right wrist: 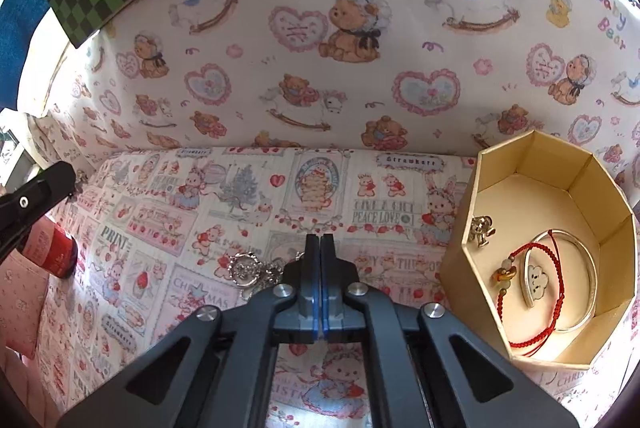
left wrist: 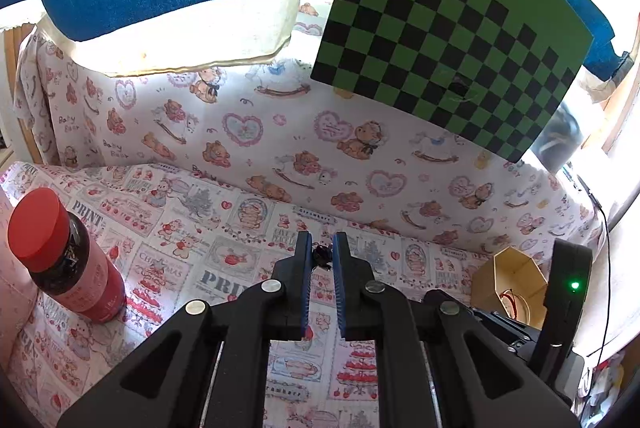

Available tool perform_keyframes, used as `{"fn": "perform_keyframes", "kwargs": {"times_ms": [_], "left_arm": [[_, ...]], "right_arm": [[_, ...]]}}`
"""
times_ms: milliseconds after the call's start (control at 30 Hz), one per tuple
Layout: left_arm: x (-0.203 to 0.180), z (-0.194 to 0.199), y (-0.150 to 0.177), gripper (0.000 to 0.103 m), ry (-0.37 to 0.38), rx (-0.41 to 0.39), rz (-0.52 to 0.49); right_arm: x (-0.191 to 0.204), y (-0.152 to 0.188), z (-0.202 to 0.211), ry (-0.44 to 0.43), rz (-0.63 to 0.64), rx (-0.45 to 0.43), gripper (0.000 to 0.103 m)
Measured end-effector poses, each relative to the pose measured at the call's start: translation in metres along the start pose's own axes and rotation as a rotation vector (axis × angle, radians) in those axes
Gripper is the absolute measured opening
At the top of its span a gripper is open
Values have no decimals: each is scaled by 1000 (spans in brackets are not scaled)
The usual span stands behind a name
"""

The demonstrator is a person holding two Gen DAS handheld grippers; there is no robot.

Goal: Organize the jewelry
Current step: 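Grasp the small silver ring with the right tool while the left tool holds the charm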

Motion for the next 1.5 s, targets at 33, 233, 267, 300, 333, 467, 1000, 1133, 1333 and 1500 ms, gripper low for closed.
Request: {"fn": "perform_keyframes", "kwargs": {"times_ms": [33, 233, 267, 300, 333, 467, 1000, 1133, 1333, 1500], "left_arm": [[0, 0, 0, 9, 1, 0, 2], [0, 0, 0, 9, 25, 12, 15], [1, -1, 0, 9, 33, 19, 24], [1, -1, 1, 9, 32, 21, 25], [2, -1, 1, 9, 23, 18, 21], [-1, -1, 2, 9, -30, -3, -11], [1, -6, 4, 9, -36, 7, -17], [0, -7, 5, 9, -43, 6, -29], [-1, -13, 6, 9, -72, -2, -55], [-7, -7, 9, 9, 10, 22, -32]], "right_arm": [[-2, 1, 1, -8, -14, -1, 0], [-14, 1, 17, -28, -48, -29, 7], [-14, 1, 16, -52, -49, -13, 18], [-15, 0, 18, -75, -50, -13, 31], [-14, -1, 20, -71, -46, -25, 32], [-7, 0, 20, -9, 9, -26, 26], [6, 3, 0, 25, 70, 13, 13], [10, 4, -3, 46, 100, 12, 13], [17, 5, -9, 47, 89, 12, 12], [10, 5, 16, 16, 87, 2, 4]]}}
Point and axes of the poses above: each gripper's, at about its wrist camera, not at the fingertips, and z roughly against the way its jaws point, x to its left, y to its underside, the point moved 5 cm from there along -z, roughly the way its jaws point, and after that the axes turned 1 degree about x, right-handed, at the moved point
